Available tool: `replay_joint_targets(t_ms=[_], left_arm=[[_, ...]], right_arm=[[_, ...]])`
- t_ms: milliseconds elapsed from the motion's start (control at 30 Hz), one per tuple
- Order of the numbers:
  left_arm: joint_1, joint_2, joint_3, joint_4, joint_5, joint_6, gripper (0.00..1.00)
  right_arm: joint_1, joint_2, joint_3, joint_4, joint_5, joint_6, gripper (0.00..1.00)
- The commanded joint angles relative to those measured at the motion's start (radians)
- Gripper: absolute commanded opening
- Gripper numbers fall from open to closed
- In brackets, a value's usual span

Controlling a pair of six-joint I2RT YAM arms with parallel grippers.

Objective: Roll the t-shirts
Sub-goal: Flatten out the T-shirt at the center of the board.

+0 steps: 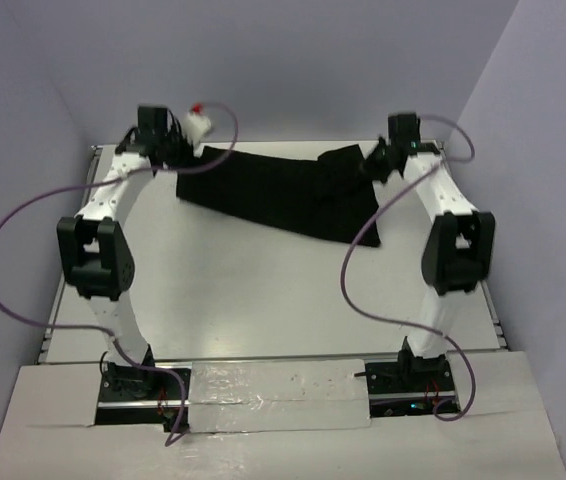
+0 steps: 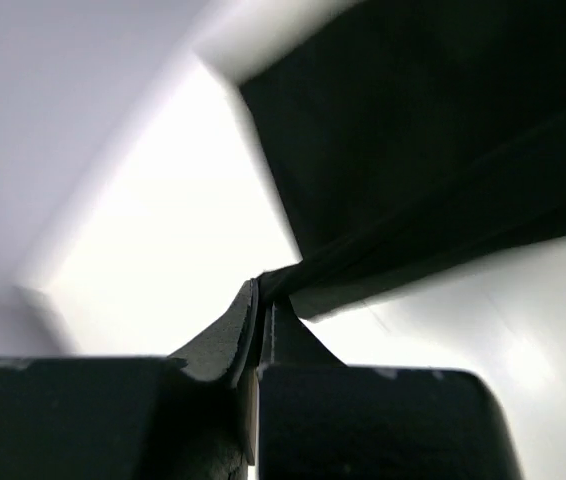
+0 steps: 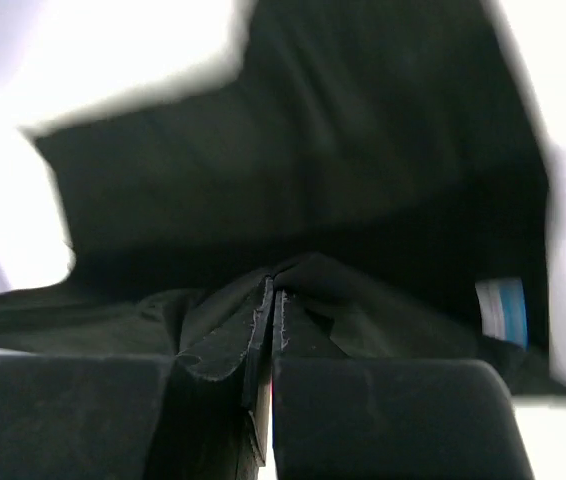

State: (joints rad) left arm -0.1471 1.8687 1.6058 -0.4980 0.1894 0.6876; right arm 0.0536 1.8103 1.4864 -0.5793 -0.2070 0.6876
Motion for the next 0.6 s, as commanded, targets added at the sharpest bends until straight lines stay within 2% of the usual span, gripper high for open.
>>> replay_joint_targets(t_ms=[0,33,67,100,133,167,200,233,267,300,333,400,467,500,567], left_arm=[[0.032,0.163,0.635,0.001,-0.053,-0.215,0.0],[0.032,0.256,0.766,-0.004,-0.073,-0.227,0.0],[0.034,0.285,0.933,0.037,-0.094,-0.226,0.0],[0.034,0.29,0.947,0.094,-0.129,-0.22,0.0],[0.035,0.241,0.913,0.175,-0.148,-0.198,0.0],[0.04,0.2,0.766,0.272,-0.16,-0.182,0.0],[0.041,0.134,0.693,0.449,-0.156,-0.143,0.0],[0.041,0.121,0.653,0.491,-0.153,-0.131,0.0],[0.043,0.122,0.658,0.525,-0.153,-0.123,0.0],[0.044,0.129,0.687,0.501,-0.151,-0.122,0.0],[0.047,0.144,0.71,0.487,-0.15,-0.126,0.0],[0.049,0.139,0.709,0.475,-0.148,-0.117,0.0],[0.05,0.103,0.639,0.483,-0.136,-0.093,0.0],[0.05,0.089,0.611,0.484,-0.13,-0.086,0.0],[0.05,0.038,0.518,0.48,-0.114,-0.065,0.0]], right_arm=[[-0.03,0.315,1.076,-0.227,-0.002,-0.059,0.0],[-0.046,0.401,1.264,-0.255,-0.046,-0.024,0.0],[-0.079,0.453,1.381,-0.214,-0.072,0.094,0.0],[-0.102,0.436,1.335,-0.145,-0.095,0.158,0.0],[-0.139,0.37,1.201,0.097,-0.12,0.218,0.0],[-0.152,0.286,1.019,0.257,-0.147,0.299,0.0],[-0.156,0.165,0.801,0.442,-0.109,0.281,0.0],[-0.153,0.158,0.816,0.42,-0.109,0.28,0.0],[-0.152,0.184,1.021,0.365,-0.083,0.201,0.0],[-0.149,0.269,1.136,0.287,-0.092,0.182,0.0],[-0.158,0.294,1.203,0.286,-0.11,0.178,0.0],[-0.169,0.268,1.13,0.338,-0.141,0.205,0.0],[-0.173,0.137,0.966,0.429,-0.128,0.179,0.0],[-0.173,0.106,0.863,0.429,-0.111,0.158,0.0],[-0.173,0.055,0.789,0.36,-0.109,0.092,0.0]])
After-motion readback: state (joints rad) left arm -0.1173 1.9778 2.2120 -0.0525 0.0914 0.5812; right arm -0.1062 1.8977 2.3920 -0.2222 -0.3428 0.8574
